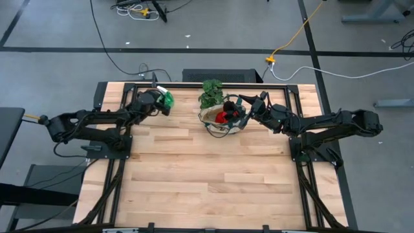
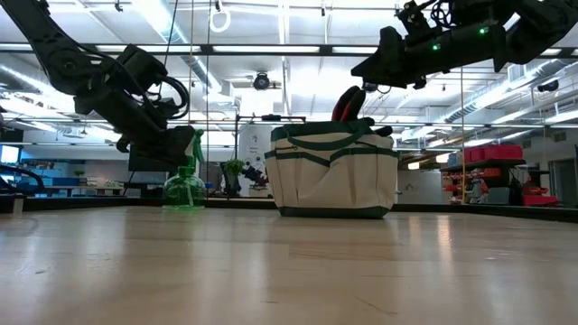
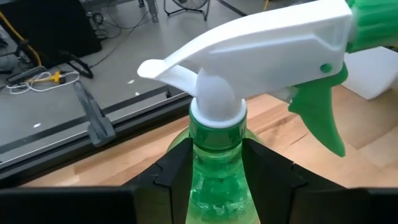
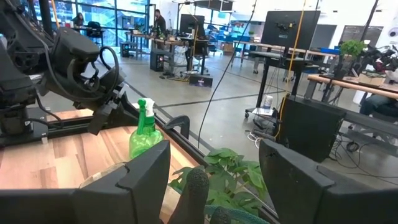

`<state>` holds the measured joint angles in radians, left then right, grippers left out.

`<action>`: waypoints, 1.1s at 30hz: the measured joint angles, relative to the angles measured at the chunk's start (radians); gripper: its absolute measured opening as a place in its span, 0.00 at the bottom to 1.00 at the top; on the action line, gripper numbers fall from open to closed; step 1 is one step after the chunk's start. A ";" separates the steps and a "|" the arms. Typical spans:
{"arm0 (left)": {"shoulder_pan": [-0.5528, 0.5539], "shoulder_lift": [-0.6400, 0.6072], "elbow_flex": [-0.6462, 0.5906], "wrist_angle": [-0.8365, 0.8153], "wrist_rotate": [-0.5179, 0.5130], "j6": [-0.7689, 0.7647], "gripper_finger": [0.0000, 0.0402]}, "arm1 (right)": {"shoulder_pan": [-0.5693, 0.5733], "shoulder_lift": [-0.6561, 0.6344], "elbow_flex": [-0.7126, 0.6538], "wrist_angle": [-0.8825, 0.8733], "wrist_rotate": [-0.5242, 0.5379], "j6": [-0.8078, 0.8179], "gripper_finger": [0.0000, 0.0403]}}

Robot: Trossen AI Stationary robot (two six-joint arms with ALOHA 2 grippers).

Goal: Pick & Place Garden tools in Gardening bag
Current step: Put the green spray bottle into the green gardening bag

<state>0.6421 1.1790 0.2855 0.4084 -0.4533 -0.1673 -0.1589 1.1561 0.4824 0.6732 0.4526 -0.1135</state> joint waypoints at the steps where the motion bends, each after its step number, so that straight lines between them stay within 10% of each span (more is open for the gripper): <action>1: 0.003 0.000 0.000 0.001 0.012 0.001 0.37 | 0.000 0.000 0.000 0.000 0.000 0.000 0.61; 33: 0.041 0.294 0.000 0.482 0.181 0.083 0.49 | 0.000 0.000 0.000 -0.017 0.001 -0.025 0.61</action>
<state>0.6833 1.4727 0.2859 0.8900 -0.2726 -0.0838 -0.1589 1.1561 0.4824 0.6560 0.4533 -0.1387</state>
